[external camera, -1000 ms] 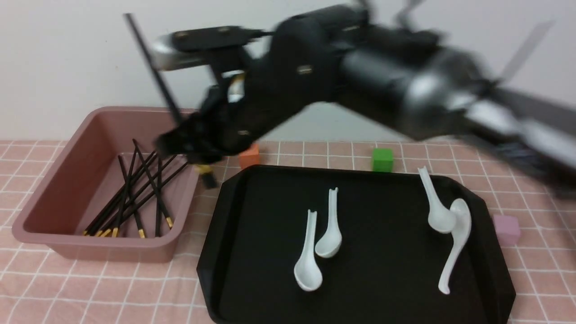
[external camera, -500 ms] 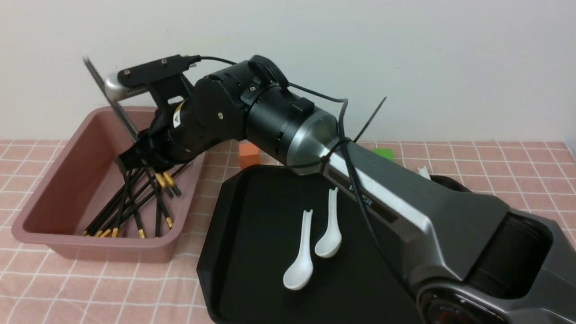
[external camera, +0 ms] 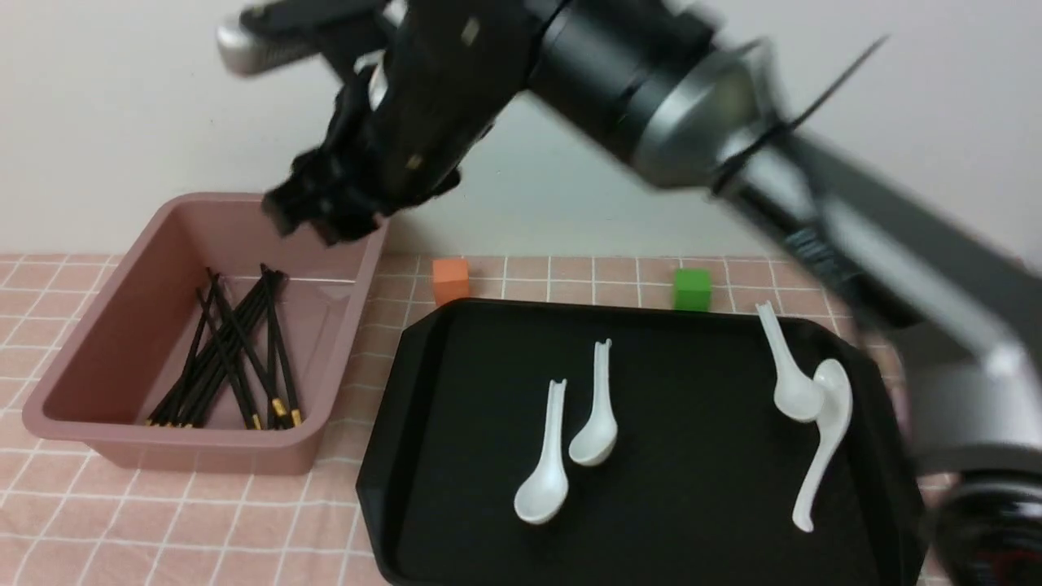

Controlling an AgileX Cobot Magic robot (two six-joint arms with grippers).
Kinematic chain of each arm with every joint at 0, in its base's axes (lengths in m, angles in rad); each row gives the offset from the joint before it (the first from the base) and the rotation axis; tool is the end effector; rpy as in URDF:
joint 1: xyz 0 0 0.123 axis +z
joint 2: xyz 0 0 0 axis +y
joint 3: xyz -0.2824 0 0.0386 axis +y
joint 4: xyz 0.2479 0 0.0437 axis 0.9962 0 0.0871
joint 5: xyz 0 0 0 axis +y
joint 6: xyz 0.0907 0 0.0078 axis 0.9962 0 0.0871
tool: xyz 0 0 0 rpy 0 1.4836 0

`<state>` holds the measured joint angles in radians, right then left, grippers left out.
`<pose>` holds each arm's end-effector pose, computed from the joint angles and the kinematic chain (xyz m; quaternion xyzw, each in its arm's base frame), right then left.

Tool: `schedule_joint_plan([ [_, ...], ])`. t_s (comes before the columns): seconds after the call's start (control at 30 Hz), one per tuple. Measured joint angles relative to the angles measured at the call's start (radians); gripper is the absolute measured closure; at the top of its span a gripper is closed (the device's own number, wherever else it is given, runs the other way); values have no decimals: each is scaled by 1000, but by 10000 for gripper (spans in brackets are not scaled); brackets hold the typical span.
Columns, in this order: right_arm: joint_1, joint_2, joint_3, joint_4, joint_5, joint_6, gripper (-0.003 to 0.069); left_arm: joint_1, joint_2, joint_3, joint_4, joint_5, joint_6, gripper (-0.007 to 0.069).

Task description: On pink tablecloth take chopsticks from black tray and put them in box.

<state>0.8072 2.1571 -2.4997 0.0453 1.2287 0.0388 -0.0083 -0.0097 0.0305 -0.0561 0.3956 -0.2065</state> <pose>0.3226 0.3426 0.3961 -0.3481 0.8583 0.1751 0.3339 0.0521 -0.0024 0.1679 -0.0951 0.8076 -0.0860 0.5755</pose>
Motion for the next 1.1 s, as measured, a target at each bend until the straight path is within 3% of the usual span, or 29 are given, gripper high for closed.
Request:
schedule_joint_plan([
  [0.03, 0, -14, 0, -6, 7, -6, 340, 0, 0, 0, 0, 0, 0, 438],
  [0.2, 0, -223, 106, -62, 26, -27, 568, 0, 0, 0, 0, 0, 0, 438],
  [0.33, -2, -383, 299, -69, 32, 22, 669, 0, 0, 0, 0, 0, 0, 438],
  [0.57, -2, -671, 693, -94, 40, 143, 673, 0, 0, 0, 0, 0, 0, 428],
  [0.73, -2, -751, 761, -94, 40, 156, 673, 0, 0, 0, 0, 0, 0, 424],
  [0.97, -8, -872, 891, -120, 36, 44, 673, 0, 0, 0, 0, 0, 0, 417],
  [1.1, -86, -1013, 1158, -111, -19, 20, 673, 0, 0, 0, 0, 0, 0, 414],
])
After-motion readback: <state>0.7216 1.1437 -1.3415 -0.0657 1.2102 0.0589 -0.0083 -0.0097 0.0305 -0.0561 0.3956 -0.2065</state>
